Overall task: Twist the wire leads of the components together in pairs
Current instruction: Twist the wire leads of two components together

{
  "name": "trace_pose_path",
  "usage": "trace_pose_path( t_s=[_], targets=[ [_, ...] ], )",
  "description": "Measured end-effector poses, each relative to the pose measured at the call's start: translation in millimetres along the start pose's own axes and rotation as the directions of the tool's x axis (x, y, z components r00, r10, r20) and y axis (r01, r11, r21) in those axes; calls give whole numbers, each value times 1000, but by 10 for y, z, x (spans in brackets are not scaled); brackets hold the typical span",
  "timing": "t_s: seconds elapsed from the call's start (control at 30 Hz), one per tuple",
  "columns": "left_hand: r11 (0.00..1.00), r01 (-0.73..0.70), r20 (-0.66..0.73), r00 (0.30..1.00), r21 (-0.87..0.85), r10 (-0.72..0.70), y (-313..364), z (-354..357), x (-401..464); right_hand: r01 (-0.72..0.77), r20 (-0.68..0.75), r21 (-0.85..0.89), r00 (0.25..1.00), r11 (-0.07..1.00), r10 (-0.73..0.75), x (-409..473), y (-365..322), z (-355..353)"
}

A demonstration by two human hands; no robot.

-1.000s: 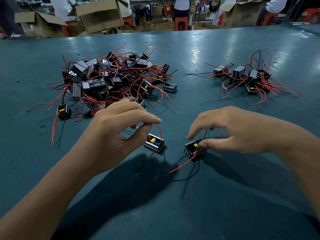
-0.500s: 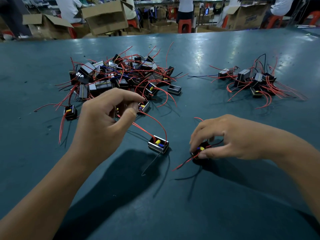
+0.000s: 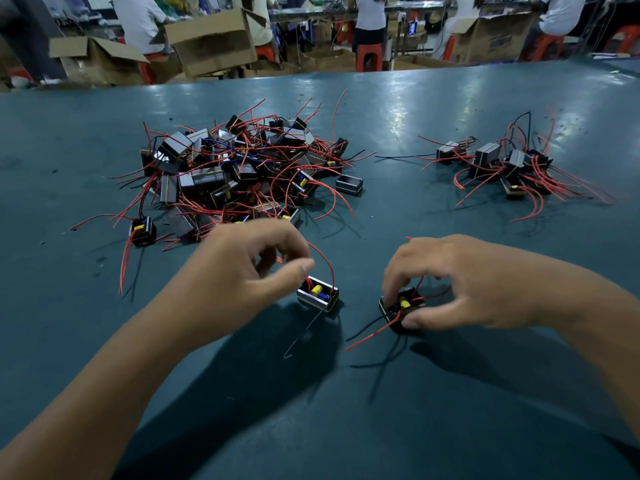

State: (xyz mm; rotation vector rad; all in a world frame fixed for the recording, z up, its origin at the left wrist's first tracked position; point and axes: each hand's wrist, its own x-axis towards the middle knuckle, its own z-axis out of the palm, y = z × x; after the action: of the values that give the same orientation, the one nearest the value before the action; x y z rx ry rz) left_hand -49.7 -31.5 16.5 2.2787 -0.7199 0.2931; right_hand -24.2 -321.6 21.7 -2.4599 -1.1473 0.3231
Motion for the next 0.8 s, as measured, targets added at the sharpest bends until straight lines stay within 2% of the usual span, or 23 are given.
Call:
trace_pose_path(
  t_s=[0.1,0.27,0.37,0.53,0.8],
  targets=[
    [988,22,159,986,152,-46,-39,78,2,15,-36,-51,999,999,-17,35,7,25],
    [980,-53,225,974,193,9,-71,134,12,15,-104,-57,994,998,-21,43,13,19],
    [975,-59,207,978,216,13,-81,187,11,-18,-131,-44,991,999,12,42,5,29],
    [976,16,155,987,216,-51,-80,285,17,-61,-120,-13,991,998,59,32,-18,35],
    [991,52,91,994,120,-63,-186,333,31,-75,-63,8,995,997,76,5,-13,-3]
  ],
)
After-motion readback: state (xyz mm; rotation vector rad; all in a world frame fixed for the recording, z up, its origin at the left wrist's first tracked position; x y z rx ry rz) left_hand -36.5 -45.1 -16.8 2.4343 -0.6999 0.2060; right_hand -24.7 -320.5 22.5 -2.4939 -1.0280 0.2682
